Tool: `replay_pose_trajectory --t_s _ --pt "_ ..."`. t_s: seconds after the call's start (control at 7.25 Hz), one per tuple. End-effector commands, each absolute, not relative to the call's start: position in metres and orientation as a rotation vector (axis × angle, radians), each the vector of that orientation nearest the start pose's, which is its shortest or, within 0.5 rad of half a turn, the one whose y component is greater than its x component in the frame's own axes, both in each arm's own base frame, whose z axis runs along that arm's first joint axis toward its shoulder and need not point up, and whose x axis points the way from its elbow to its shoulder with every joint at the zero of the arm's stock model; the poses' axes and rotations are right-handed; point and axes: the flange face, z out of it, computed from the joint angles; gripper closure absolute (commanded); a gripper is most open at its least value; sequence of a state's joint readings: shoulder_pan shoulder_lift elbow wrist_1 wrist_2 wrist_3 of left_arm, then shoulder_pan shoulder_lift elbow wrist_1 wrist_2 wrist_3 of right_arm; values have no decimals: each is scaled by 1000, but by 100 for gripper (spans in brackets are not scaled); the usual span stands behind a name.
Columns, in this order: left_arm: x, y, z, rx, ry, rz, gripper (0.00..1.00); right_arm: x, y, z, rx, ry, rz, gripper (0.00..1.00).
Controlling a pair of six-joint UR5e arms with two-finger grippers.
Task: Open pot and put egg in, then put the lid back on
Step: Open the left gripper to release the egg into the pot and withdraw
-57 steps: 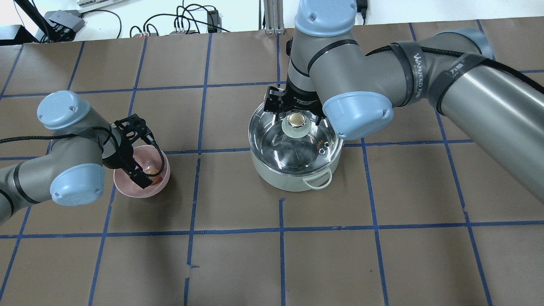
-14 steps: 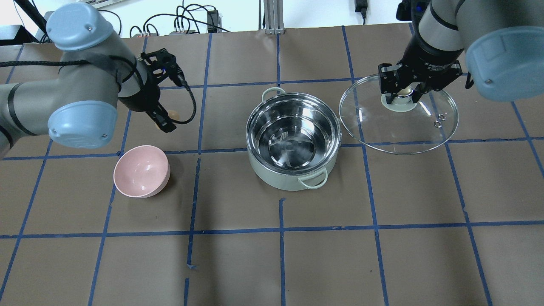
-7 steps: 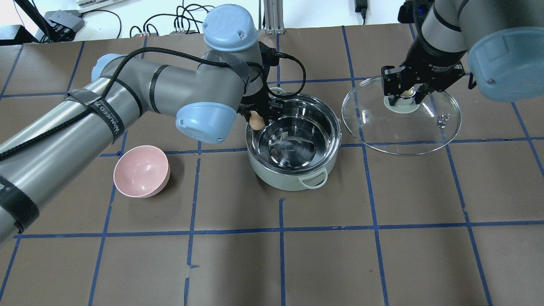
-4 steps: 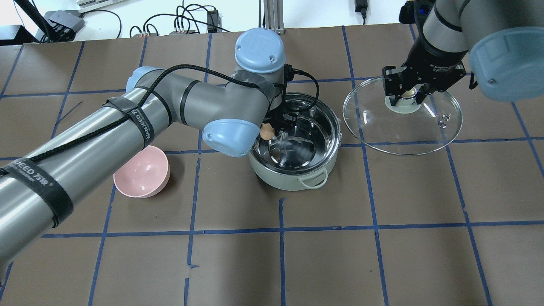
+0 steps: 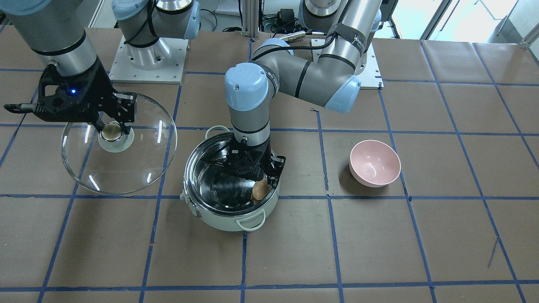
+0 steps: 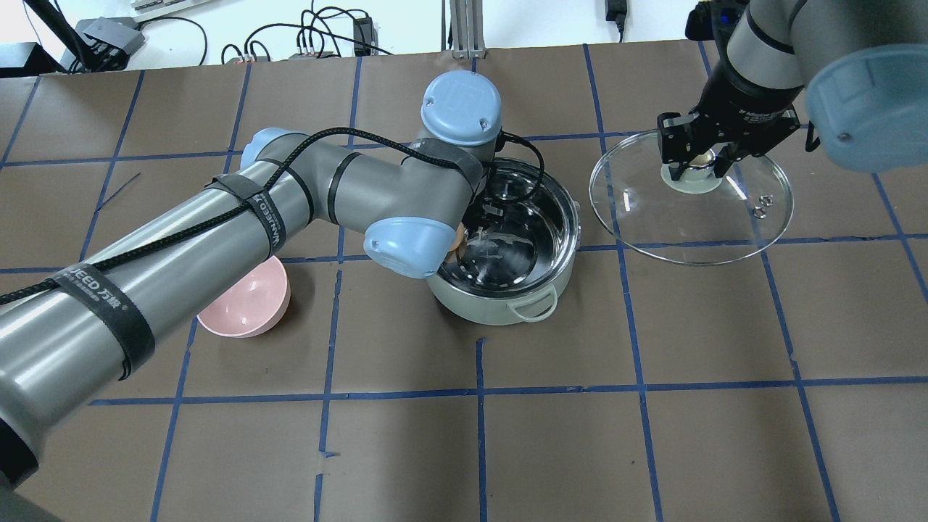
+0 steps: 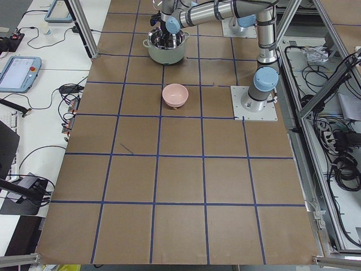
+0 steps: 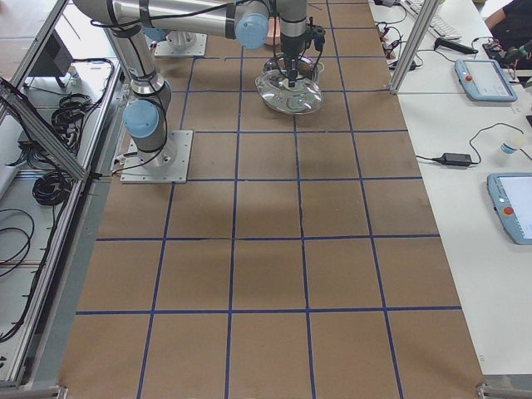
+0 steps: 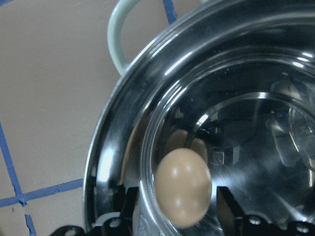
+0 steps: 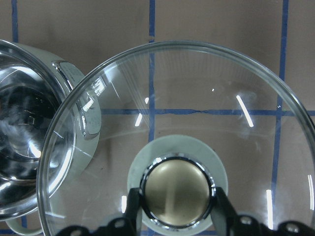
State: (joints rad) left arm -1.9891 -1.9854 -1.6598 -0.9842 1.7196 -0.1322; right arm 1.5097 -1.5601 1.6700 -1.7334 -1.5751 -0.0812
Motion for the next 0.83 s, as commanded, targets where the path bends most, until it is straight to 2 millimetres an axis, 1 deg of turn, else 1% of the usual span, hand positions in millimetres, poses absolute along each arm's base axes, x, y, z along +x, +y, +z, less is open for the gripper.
replay_pose_trajectory --t_s 0.0,0.14,0.28,0.41,0.55,0.69 --pt "-360 -518 291 420 2989 -236 16 96 -507 450 -31 3148 -81 61" --pt "-358 -518 316 414 2996 -296 9 97 -507 449 -34 3148 -79 61" --pt "-348 -518 340 388 3005 -347 4 97 -507 449 -34 3148 -79 61" --pt "-315 -523 362 316 3009 -351 1 100 -506 451 -27 3143 -84 61" --pt "-264 -524 385 274 3013 -274 1 104 -503 458 -12 3141 -106 61" --pt "-227 -523 400 199 3055 -204 1 109 -502 460 37 3124 -116 61"
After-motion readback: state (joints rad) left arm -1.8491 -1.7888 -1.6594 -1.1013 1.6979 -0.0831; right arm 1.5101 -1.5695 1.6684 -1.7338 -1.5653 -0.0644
